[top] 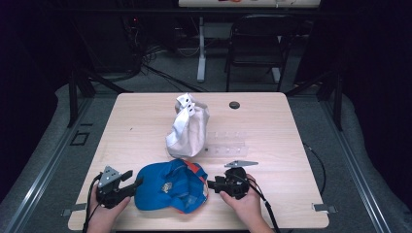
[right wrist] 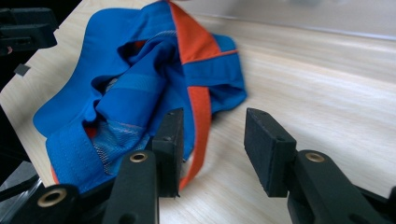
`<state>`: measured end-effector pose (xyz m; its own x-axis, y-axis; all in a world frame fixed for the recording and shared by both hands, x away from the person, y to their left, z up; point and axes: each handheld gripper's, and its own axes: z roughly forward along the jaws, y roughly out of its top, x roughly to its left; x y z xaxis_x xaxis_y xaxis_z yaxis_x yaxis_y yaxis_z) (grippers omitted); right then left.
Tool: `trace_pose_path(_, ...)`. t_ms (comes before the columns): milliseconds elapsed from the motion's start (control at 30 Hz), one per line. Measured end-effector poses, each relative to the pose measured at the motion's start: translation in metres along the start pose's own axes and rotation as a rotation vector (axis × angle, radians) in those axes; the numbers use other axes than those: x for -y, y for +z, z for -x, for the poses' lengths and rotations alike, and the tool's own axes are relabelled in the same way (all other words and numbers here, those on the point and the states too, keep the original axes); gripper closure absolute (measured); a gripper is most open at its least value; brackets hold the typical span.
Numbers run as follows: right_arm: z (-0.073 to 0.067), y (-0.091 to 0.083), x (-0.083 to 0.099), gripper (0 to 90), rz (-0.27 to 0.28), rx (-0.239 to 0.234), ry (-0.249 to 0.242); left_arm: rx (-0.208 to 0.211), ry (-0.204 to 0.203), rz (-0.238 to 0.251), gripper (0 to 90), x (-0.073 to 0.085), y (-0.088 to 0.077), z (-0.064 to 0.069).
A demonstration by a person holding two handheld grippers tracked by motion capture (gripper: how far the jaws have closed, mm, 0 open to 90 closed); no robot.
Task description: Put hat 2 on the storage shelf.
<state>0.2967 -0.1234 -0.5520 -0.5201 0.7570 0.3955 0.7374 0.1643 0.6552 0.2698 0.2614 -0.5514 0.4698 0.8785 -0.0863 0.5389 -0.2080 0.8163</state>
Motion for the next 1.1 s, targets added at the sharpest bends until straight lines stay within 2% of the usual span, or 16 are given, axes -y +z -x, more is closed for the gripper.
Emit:
trace_pose_path(167, -0.006, 0.017, 0.001, 53.1, -0.017, 0.011, -0.038, -0.014, 0.009, -0.025, 48.8, 0.005, -0.004, -0.001)
trace_pose_path(267, -0.007, 0.022, 0.000, 54.3, -0.034, 0.020, -0.029, -0.023, -0.001, -0.009, 48.8, 0.008, -0.006, -0.001)
trace_pose_path(333, -0.006, 0.024, 0.000, 55.3, -0.043, 0.021, -0.034, -0.022, -0.002, -0.020, 48.7, 0.008, -0.007, -0.002)
trace_pose_path(367, -0.007, 0.027, 0.000, 60.5, -0.052, 0.022, -0.038, -0.029, -0.005, -0.011, 48.7, 0.009, -0.009, -0.003)
trace_pose_path(400, -0.007, 0.027, 0.000, 60.5, -0.052, 0.022, -0.038, -0.029, -0.005, -0.011, 48.8, 0.009, -0.009, -0.003)
trace_pose_path(433, -0.007, 0.029, 0.001, 71.5, -0.083, 0.019, -0.034, -0.030, -0.010, -0.010, 48.8, 0.009, -0.010, -0.004)
trace_pose_path(467, -0.007, 0.030, 0.000, 76.6, -0.103, 0.017, -0.023, -0.030, -0.010, -0.010, 48.8, 0.009, -0.010, -0.004)
trace_pose_path(500, -0.007, 0.030, 0.000, 76.6, -0.103, 0.017, -0.023, -0.033, -0.013, 0.003, 48.8, 0.009, -0.009, -0.004)
trace_pose_path(533, -0.007, 0.030, 0.000, 83.3, -0.114, 0.008, -0.008, -0.033, -0.014, 0.000, 48.8, 0.009, -0.010, -0.004)
trace_pose_path(667, -0.007, 0.026, -0.001, 89.0, -0.116, -0.019, 0.015, -0.030, -0.012, 0.005, 48.7, 0.009, -0.010, -0.004)
trace_pose_path(867, -0.006, 0.017, -0.001, 89.6, -0.108, -0.013, 0.014, -0.022, -0.006, 0.010, 48.7, 0.004, -0.006, -0.004)
trace_pose_path(1067, 0.000, 0.001, 0.002, 89.7, -0.072, 0.000, 0.043, 0.001, 0.006, 0.014, 48.8, -0.003, 0.002, -0.002)
trace_pose_path(1100, 0.004, -0.006, 0.004, 89.7, -0.051, 0.009, 0.067, 0.013, 0.007, 0.014, 48.8, -0.006, 0.005, -0.001)
